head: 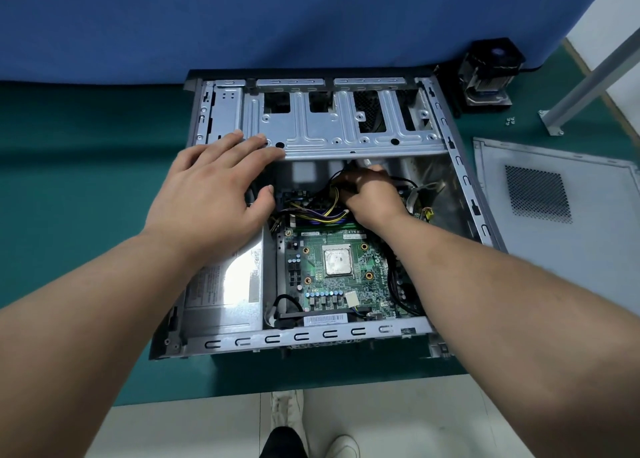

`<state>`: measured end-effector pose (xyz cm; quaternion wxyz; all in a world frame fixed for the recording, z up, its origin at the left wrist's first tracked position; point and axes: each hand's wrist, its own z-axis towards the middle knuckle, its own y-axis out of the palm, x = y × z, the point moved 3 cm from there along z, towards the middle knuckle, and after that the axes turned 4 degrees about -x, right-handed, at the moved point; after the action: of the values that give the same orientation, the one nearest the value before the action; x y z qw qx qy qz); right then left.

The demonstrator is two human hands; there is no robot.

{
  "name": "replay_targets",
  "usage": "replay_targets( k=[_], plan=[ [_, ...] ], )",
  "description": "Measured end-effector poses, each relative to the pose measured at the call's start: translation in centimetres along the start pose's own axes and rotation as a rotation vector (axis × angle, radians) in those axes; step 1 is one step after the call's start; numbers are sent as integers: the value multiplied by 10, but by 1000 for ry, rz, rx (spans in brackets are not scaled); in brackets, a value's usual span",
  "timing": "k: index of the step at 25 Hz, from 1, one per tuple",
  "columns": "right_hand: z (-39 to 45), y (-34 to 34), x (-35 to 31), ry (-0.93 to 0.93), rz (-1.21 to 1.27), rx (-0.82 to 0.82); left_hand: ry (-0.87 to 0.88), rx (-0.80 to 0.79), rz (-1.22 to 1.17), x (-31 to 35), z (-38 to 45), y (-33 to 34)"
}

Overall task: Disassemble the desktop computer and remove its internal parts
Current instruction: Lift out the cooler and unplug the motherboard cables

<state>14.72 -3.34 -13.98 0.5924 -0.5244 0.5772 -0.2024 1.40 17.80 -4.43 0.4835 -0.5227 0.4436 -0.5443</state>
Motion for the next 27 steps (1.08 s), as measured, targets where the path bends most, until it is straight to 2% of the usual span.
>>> replay_targets(
  k=[8, 11, 15, 21, 27],
  plan=[
    [3, 1, -4, -72, -191, 11, -7, -5, -3, 0, 0, 1],
    [4, 3, -4, -43, -174, -24, -8, -3, -5, 0, 0, 1],
    [0, 3, -5, -61, -118, 9, -11, -10, -8, 1, -1, 0],
    [3, 3, -9, -71, -194, -15, -14, -8, -4, 0, -1, -1],
    [-2, -2, -20, -196, -361, 28, -18, -10, -3, 0, -1, 0]
  ],
)
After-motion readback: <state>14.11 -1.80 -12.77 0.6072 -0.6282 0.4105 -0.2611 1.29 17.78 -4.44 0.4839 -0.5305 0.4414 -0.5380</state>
